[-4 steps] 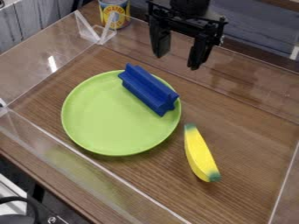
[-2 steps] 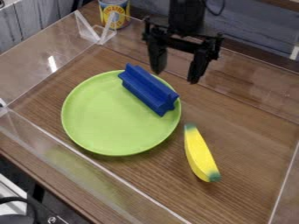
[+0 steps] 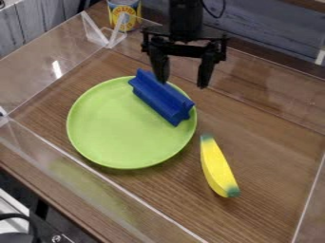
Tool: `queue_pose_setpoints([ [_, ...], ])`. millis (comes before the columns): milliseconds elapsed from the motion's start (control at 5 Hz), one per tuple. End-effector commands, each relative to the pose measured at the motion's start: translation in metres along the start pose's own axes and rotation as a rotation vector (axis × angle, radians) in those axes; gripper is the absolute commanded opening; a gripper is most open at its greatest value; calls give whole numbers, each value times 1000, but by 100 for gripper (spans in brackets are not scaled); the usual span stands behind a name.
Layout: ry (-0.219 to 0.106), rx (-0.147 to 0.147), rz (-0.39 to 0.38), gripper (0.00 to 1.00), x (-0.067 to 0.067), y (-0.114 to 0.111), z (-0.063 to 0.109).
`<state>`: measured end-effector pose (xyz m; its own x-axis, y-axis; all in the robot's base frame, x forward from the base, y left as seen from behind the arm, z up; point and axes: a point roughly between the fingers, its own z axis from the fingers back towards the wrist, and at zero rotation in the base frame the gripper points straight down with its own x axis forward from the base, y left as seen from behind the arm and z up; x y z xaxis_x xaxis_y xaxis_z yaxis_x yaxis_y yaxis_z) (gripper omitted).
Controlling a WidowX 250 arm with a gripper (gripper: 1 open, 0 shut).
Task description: Put the blue object in the green plate
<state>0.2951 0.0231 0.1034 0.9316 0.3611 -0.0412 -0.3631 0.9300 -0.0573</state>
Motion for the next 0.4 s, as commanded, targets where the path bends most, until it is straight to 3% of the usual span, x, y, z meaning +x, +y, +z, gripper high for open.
queue_pose_setpoints([
  [0,-58,-22,69,100,6,5,5],
  [200,-75,-30,121,100,10,11,0],
])
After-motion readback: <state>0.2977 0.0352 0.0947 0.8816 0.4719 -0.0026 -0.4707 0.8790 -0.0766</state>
